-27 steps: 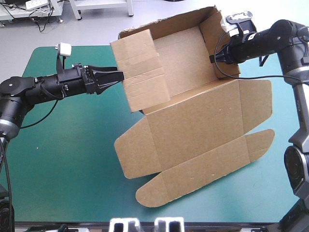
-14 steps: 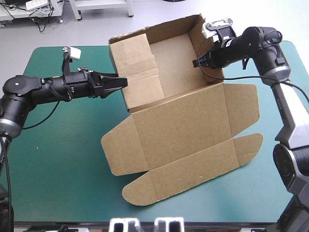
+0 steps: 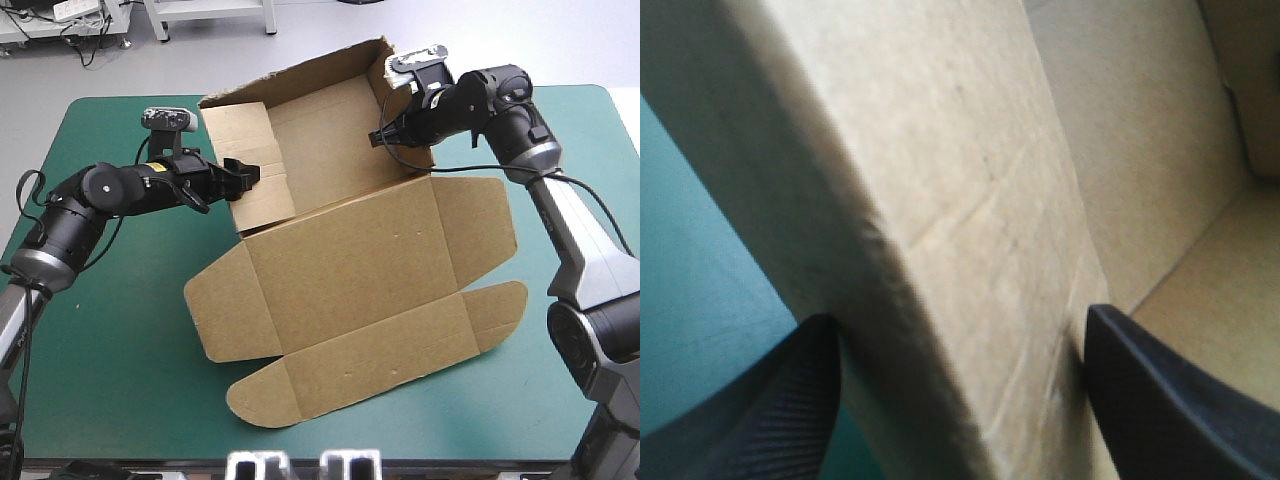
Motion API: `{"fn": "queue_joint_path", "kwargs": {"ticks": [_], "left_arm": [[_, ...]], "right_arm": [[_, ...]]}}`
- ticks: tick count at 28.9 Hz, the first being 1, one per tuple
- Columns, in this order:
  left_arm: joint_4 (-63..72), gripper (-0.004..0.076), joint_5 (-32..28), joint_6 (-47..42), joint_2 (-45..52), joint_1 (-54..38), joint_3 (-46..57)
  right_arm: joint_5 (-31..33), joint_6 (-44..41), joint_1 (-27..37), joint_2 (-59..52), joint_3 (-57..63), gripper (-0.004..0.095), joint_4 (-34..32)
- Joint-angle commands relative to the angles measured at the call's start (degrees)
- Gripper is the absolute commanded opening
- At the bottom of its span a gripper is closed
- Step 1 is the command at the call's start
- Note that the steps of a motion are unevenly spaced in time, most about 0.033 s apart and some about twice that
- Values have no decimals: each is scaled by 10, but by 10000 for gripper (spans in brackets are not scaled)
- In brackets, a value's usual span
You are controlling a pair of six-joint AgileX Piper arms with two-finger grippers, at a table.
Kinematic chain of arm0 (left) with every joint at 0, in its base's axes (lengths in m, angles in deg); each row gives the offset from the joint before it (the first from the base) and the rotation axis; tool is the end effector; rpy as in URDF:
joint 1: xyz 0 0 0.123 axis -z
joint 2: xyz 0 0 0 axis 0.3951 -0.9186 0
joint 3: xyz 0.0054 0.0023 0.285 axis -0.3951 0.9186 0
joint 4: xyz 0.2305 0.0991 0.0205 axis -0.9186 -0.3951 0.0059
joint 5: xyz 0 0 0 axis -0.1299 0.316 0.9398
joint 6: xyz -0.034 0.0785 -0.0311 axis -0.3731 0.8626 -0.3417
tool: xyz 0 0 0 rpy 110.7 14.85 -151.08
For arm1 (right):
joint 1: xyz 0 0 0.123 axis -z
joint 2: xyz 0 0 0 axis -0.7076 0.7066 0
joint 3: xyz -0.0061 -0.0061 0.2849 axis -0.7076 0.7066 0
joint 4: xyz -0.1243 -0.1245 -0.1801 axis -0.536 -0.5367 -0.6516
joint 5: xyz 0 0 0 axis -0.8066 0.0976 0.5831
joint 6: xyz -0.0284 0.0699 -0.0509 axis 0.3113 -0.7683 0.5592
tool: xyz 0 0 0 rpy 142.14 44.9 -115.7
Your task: Fold the box
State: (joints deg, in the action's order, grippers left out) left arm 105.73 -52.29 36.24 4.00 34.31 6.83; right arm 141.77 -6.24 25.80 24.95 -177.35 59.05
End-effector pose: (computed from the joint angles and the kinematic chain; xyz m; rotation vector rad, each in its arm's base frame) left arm 0.2950 -0.0907 0.3667 0.2376 2.1905 -0.6013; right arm 0.3881 0.1481 0.3990 -0.5042 2.3175 0.2987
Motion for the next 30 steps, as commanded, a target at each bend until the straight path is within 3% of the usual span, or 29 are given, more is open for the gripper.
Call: {"fn": "queue_joint_path", "kwargs": {"ticks": [1,10,13,16,19,24,29,30], "left_arm": [[-62,492,-56,-130,11,16,-21],[-135,377,-30,-193,-36,49,-21],[-133,227,-32,-192,-48,57,-21],[-132,0,-47,-164,-52,69,-21],[-132,-10,-55,-156,-62,76,-21],[-133,-10,-16,-149,-97,76,-21],[-137,-10,33,-133,-140,77,-25],[-150,-10,69,-132,-158,77,-41]], "right_arm": [[-33,-13,-16,-23,-17,-24,67],[-37,-23,-59,7,-17,-24,62],[-19,-14,-59,16,-17,-24,71],[16,-10,-59,22,-17,-24,64],[61,-10,-59,36,-17,-24,52],[134,-10,-59,54,-17,-24,33],[134,-26,-59,61,-17,-24,23],[134,-32,-59,64,-17,-24,6]]}}
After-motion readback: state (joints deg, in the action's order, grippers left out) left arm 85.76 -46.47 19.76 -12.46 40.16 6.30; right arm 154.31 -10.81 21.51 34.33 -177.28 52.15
